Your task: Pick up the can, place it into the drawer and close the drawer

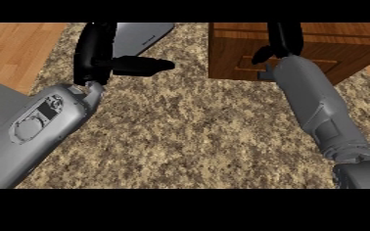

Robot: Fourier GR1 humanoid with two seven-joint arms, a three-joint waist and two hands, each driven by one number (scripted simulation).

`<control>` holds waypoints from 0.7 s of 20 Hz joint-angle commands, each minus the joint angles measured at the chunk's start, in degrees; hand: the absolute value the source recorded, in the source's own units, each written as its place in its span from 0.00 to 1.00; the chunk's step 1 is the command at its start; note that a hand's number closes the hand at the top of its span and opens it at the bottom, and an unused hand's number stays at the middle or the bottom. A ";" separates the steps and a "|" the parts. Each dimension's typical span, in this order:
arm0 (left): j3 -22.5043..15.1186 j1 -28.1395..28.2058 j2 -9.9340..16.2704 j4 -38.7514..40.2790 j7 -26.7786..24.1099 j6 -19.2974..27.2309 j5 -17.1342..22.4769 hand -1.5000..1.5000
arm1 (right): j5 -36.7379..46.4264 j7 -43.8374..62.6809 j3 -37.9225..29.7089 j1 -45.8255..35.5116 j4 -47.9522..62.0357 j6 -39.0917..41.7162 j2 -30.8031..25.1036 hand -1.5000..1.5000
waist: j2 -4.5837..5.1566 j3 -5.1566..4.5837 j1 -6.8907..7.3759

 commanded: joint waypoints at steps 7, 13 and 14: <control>1.58 2.98 0.19 -0.77 -0.96 -0.62 -0.11 0.00 | -17.34 -9.22 -13.86 -5.03 -3.76 5.57 6.16 0.00 | -0.46 -0.02 -0.15; 3.49 5.58 1.37 -2.50 -1.90 -1.68 -0.41 0.00 | -23.19 -10.48 -18.37 -6.83 -2.94 10.96 6.66 0.00 | -0.76 -0.15 -0.76; 3.63 9.09 1.95 -3.54 -3.26 -2.44 -0.16 0.00 | -23.17 -8.94 -18.10 -7.68 -2.81 11.31 7.25 0.00 | -1.07 -0.22 -0.98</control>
